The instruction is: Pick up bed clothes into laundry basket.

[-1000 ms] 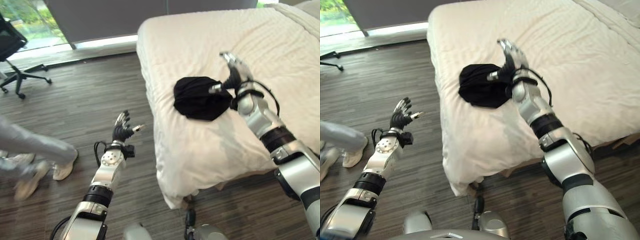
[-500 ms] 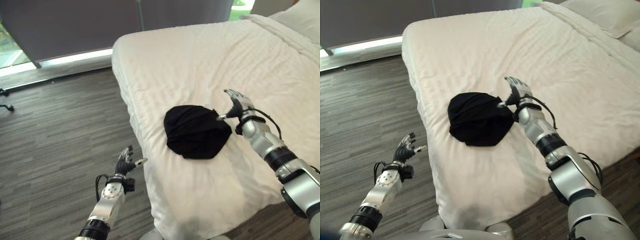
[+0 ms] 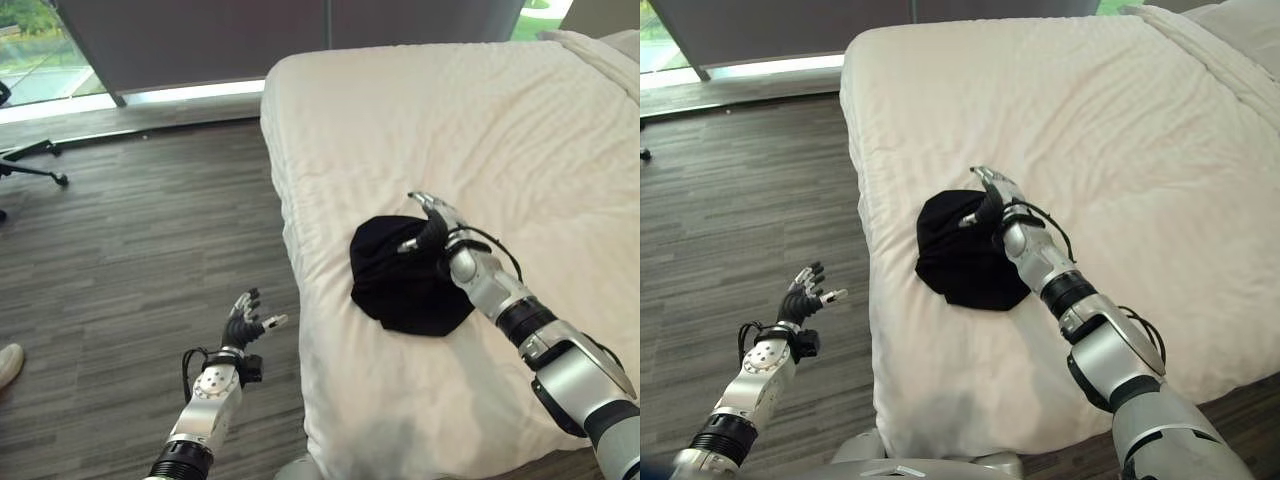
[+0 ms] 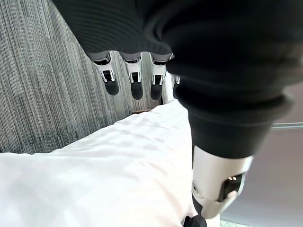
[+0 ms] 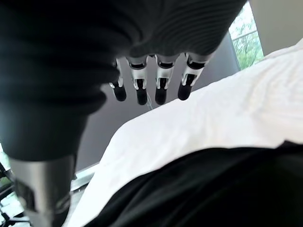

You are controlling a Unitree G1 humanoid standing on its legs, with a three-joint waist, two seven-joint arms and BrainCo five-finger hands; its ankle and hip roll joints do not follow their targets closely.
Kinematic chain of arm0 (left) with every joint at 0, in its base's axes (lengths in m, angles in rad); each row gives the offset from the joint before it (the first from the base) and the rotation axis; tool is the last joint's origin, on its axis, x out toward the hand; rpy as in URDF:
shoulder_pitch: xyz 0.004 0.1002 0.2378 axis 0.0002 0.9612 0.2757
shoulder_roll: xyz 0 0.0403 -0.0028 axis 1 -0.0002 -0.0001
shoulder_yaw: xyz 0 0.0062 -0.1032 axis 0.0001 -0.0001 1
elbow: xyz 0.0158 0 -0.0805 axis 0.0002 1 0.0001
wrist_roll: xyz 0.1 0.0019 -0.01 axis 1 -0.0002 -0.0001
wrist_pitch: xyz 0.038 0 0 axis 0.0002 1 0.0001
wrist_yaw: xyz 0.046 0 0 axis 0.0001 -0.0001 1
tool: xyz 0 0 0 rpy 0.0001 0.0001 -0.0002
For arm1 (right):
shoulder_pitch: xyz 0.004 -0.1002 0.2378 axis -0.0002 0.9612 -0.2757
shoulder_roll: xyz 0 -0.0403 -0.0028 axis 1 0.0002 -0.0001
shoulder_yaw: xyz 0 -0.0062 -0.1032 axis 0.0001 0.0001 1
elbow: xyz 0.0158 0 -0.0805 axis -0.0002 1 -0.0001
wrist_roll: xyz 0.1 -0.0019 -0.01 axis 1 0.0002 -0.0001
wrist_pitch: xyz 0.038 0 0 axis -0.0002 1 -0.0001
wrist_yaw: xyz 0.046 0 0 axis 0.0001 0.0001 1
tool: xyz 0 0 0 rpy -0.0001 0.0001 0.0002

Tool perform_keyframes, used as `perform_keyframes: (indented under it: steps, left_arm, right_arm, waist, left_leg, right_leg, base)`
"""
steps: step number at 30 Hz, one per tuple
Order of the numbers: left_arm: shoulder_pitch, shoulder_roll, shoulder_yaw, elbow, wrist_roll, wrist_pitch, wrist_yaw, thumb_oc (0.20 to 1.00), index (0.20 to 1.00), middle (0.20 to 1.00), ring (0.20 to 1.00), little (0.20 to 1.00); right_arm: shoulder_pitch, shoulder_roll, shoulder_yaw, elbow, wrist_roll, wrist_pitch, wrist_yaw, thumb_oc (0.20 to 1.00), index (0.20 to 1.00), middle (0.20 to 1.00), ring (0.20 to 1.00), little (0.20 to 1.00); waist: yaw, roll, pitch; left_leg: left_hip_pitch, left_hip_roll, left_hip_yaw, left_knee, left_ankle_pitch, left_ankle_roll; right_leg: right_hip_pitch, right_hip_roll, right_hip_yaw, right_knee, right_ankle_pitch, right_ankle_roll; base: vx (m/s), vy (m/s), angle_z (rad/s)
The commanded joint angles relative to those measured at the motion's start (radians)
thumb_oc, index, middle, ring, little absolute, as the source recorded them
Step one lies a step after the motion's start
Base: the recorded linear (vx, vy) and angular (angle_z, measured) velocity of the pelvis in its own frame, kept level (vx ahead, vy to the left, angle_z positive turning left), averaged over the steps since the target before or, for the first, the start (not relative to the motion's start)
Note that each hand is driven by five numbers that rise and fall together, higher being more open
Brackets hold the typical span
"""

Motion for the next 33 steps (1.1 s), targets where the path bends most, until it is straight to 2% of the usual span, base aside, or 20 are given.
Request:
perform_keyframes:
  steps: [1, 5, 7, 11, 13, 16, 24, 30, 33]
  left_arm:
    - [-0.072, 0.045, 0.014, -0.012, 0.003, -0.038, 0.006, 1.0, 1.0, 1.0, 1.0, 1.0]
    - [-0.112, 0.039, -0.011, 0.02, 0.031, -0.032, 0.017, 1.0, 1.0, 1.0, 1.0, 1.0]
    - [-0.159, 0.029, -0.037, 0.059, 0.024, -0.041, 0.025, 1.0, 1.0, 1.0, 1.0, 1.0]
    - [-0.259, 0.022, -0.087, 0.118, 0.01, -0.056, 0.044, 1.0, 1.0, 1.0, 1.0, 1.0]
    - [-0.386, 0.012, -0.148, 0.188, 0.008, -0.074, 0.069, 1.0, 1.0, 1.0, 1.0, 1.0]
    - [-0.422, 0.028, -0.155, 0.182, 0.008, -0.082, 0.076, 1.0, 1.0, 1.0, 1.0, 1.0]
    - [-0.387, 0.102, -0.073, 0.015, 0.033, -0.111, 0.1, 1.0, 1.0, 1.0, 1.0, 1.0]
    - [-0.373, 0.145, 0.013, -0.148, 0.096, -0.135, 0.156, 1.0, 1.0, 1.0, 1.0, 1.0]
    - [-0.459, 0.16, 0.025, -0.248, 0.141, -0.155, 0.202, 1.0, 1.0, 1.0, 1.0, 1.0]
  right_arm:
    - [-0.061, 0.032, 0.022, 0.053, -0.037, -0.019, 0.007, 1.0, 1.0, 1.0, 1.0, 1.0]
    - [-0.01, 0.091, 0.052, 0.073, -0.04, -0.024, 0.031, 1.0, 1.0, 1.0, 1.0, 1.0]
    - [-0.004, 0.138, 0.068, 0.147, -0.022, -0.022, 0.037, 1.0, 1.0, 1.0, 1.0, 1.0]
    - [-0.045, 0.177, 0.082, 0.252, 0.009, -0.012, 0.031, 1.0, 1.0, 1.0, 1.0, 1.0]
    - [-0.141, 0.198, 0.099, 0.376, 0.031, -0.002, 0.026, 0.2, 0.2, 0.2, 0.2, 0.2]
    - [-0.191, 0.182, 0.103, 0.392, 0.042, 0.006, 0.027, 0.2, 0.2, 0.2, 0.2, 0.2]
    - [-0.262, 0.063, 0.082, 0.223, 0.063, -0.002, 0.021, 0.2, 0.2, 0.2, 0.2, 0.2]
    - [-0.267, -0.066, 0.01, -0.053, 0.088, -0.028, -0.021, 0.2, 0.2, 0.2, 0.2, 0.2]
    - [-0.274, -0.119, -0.038, -0.219, 0.118, -0.06, -0.05, 0.2, 0.2, 0.2, 0.2, 0.2]
  waist:
    - [0.025, 0.007, 0.007]
    - [0.022, 0.012, 0.022]
    - [0.025, 0.021, 0.045]
    - [0.03, 0.038, 0.084]
    - [0.035, 0.06, 0.107]
    - [0.034, 0.071, 0.109]
    - [0.017, 0.096, 0.089]
    - [-0.004, 0.086, 0.048]
    - [-0.026, 0.065, 0.01]
  left_leg:
    - [0.197, 0.077, -0.03, -0.133, -0.062, -0.109]
    - [0.191, 0.078, -0.031, -0.133, -0.06, -0.108]
    - [0.171, 0.079, -0.037, -0.133, -0.051, -0.109]
    - [0.129, 0.084, -0.045, -0.133, -0.03, -0.116]
    - [0.088, 0.09, -0.051, -0.133, -0.008, -0.125]
    - [0.075, 0.093, -0.054, -0.133, -0.003, -0.13]
    - [0.076, 0.094, -0.049, -0.133, 0.0, -0.136]
    - [0.11, 0.1, -0.037, -0.133, -0.009, -0.138]
    - [0.144, 0.107, -0.029, -0.133, -0.018, -0.137]
  right_leg:
    - [-0.062, -0.066, 0.042, 0.008, 0.11, 0.088]
    - [-0.071, -0.069, 0.045, 0.01, 0.111, 0.088]
    - [-0.092, -0.07, 0.053, 0.013, 0.113, 0.086]
    - [-0.14, -0.067, 0.067, 0.017, 0.122, 0.083]
    - [-0.172, -0.068, 0.065, 0.013, 0.131, 0.082]
    - [-0.182, -0.07, 0.067, 0.009, 0.134, 0.084]
    - [-0.183, -0.072, 0.075, 0.007, 0.134, 0.086]
    - [-0.15, -0.067, 0.07, 0.007, 0.123, 0.086]
    - [-0.123, -0.06, 0.076, 0.007, 0.113, 0.085]
  base:
    - [0.0, -0.029, -0.19]
    - [-0.02, -0.035, 0.2]
    - [-0.07, -0.059, 0.07]
    - [-0.13, -0.054, 0.03]
    - [-0.14, -0.049, -0.06]
    - [-0.05, -0.036, 0.01]
    - [-0.01, -0.012, 0.05]
    - [-0.01, -0.015, 0.08]
    - [0.01, -0.043, -0.01]
